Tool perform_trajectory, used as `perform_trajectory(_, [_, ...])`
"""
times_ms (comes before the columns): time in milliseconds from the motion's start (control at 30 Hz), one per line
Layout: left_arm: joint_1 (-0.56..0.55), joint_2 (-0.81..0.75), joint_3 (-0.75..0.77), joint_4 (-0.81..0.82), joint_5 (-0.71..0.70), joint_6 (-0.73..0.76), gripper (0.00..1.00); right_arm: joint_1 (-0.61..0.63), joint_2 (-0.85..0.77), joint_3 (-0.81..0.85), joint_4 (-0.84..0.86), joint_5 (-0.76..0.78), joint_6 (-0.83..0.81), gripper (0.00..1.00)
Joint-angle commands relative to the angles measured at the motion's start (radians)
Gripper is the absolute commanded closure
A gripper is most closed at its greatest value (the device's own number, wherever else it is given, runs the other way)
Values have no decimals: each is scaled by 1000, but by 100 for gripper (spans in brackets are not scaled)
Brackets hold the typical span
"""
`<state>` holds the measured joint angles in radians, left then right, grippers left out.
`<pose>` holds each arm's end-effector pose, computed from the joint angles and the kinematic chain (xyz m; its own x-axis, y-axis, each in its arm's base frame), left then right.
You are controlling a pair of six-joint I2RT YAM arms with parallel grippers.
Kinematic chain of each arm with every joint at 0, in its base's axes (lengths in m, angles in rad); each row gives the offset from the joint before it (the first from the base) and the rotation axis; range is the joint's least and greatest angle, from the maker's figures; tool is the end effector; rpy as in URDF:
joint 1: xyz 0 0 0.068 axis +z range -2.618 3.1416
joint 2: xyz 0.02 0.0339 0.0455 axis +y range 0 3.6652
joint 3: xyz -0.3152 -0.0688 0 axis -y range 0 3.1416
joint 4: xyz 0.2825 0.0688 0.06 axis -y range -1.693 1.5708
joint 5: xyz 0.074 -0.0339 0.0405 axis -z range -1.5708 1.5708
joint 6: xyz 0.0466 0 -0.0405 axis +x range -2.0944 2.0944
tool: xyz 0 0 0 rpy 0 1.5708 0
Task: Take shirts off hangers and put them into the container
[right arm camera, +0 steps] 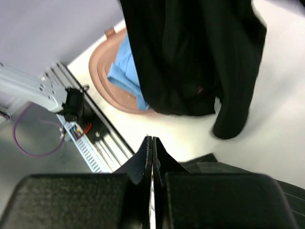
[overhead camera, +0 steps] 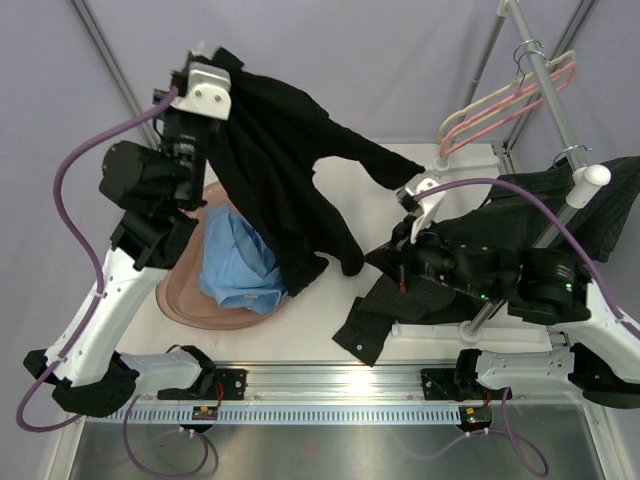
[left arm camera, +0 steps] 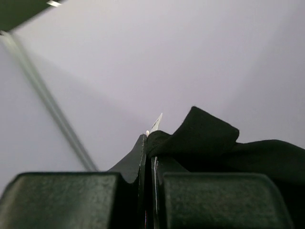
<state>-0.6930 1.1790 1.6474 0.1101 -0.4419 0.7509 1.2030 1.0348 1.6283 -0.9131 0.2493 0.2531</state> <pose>0.1834 -0.1264 0.6494 0.5136 0.3752 -0.7717 -0.0662 0.9140 0.4003 0.0729 0.1571 0.5548 -0.3147 -0.1419 -0.9385 -0.7656 0.6224 0.1627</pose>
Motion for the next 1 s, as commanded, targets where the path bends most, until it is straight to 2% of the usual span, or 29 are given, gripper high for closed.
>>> perform_trajectory(0, [145,39,139,174,113,81,100,-3,-2,-79,59,-42,40,100])
perform_trajectory(167, [329,135,250,224,192,41,100,-3,-4,-149,33,-33,32,100])
perform_trajectory(333, [429,241,495,240,282,-1,100,-3,-9,-275,109,-117,84,100])
perform_trajectory(467, [461,290,535,338,359,19,100,-3,4,-375,171,-166,112,100])
perform_trajectory(600, [493,318,617,318,353,-5,100,-3,36,-378,143,-142,101,100])
perform_trajectory(733, [579,311,574,301,358,-73,100,-5,22,-384,154,-143,94,100])
perform_trajectory(867, [610,320,569,324,374,-103,100,-5,63,-384,152,-156,80,100])
perform_trajectory(967, [624,323,650,301,399,-154,100,-3,79,-398,160,-179,77,100])
